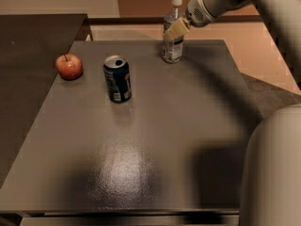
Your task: Pick blue plastic bottle
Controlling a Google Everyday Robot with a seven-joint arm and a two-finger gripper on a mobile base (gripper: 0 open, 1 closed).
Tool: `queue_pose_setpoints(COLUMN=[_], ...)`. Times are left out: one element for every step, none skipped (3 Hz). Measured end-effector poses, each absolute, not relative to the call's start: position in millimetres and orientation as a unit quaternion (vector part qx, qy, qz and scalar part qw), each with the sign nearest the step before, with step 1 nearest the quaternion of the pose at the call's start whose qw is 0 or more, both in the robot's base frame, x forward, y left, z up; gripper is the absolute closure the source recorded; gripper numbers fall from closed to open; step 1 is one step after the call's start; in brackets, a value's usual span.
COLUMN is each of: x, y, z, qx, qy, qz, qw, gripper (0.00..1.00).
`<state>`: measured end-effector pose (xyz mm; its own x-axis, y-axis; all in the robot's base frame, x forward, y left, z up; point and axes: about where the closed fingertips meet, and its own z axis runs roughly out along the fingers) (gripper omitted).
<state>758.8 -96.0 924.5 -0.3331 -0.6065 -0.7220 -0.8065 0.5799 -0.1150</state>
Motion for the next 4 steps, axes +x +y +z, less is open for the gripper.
queue_pose_setpoints(x=[756.9, 744.5, 723.0, 698.7], y=[-94.7, -93.8, -92.8, -92.5], z=[932.7, 949.4, 976.7, 1007.7], qx=[-0.434, -0.438, -0.450, -0.464], qy=[0.802, 0.796, 0.783, 0.769], qz=[0.144, 0.155, 0.167, 0.178], qw=[0.384, 0.388, 0.395, 0.402], gripper=[0.64, 0.88, 1.00, 1.00])
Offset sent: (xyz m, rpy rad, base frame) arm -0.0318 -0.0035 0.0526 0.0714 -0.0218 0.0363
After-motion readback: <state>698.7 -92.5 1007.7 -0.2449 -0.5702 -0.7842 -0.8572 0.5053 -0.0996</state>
